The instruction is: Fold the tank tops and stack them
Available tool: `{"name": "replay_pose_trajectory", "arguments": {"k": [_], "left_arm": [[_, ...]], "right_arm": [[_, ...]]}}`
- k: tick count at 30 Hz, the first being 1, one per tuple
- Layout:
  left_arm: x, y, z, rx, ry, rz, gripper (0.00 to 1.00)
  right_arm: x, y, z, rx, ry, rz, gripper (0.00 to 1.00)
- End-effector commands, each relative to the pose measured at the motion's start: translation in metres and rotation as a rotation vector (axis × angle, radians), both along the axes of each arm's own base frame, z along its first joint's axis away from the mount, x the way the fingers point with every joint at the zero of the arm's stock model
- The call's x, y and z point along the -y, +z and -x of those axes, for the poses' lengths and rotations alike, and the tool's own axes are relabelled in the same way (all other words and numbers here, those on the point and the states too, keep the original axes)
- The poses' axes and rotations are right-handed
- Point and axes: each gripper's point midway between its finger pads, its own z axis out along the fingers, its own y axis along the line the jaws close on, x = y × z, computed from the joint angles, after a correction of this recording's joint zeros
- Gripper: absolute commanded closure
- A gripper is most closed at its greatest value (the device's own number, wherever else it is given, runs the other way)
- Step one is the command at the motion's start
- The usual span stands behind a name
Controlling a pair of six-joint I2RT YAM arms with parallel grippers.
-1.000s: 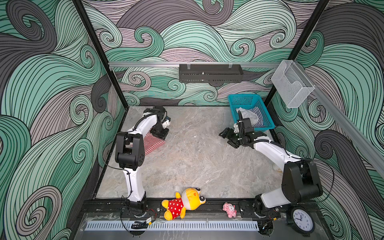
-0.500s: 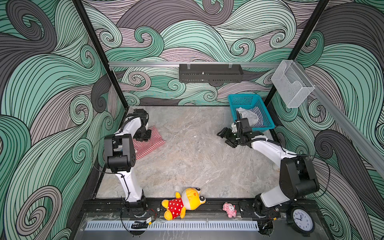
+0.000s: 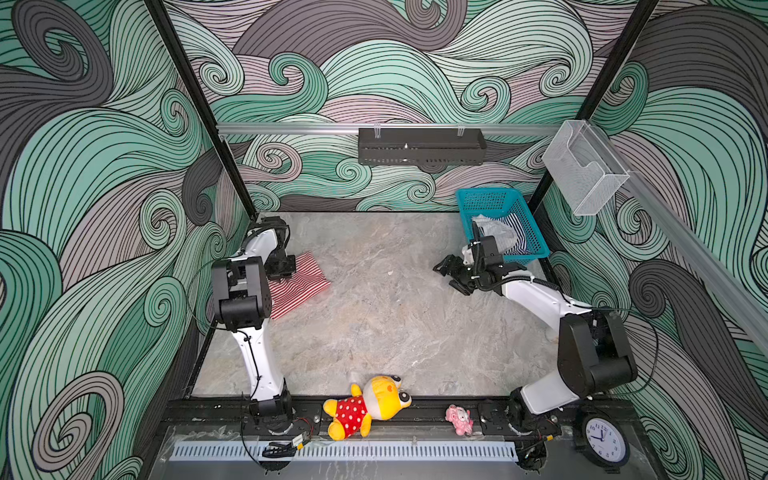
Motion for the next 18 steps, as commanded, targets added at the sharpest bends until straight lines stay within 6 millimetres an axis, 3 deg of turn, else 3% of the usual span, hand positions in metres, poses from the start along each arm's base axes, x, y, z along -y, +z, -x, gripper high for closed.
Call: {"name": "replay_pose_trajectory", "arguments": {"k": [1,7,18], "left_arm": [[0.006,0.001,0.001,-0.034,0.041,0.077,0.73],[0.008,-0.009,-0.007,-0.097,0.044,0.109,0.73],[-0.006,-0.018,-0.007,-0.238,-0.034,0.033,0.74]], "right_arm": [[-0.002,-0.003,-0.002,-0.005,-0.001,-0.004,0.21],[-0.001,-0.004,-0.004,-0.010,-0.005,-0.003,0.21],[0.001,-0.005,-0.010,-0.014,-0.020,-0.012,0.21]]}}
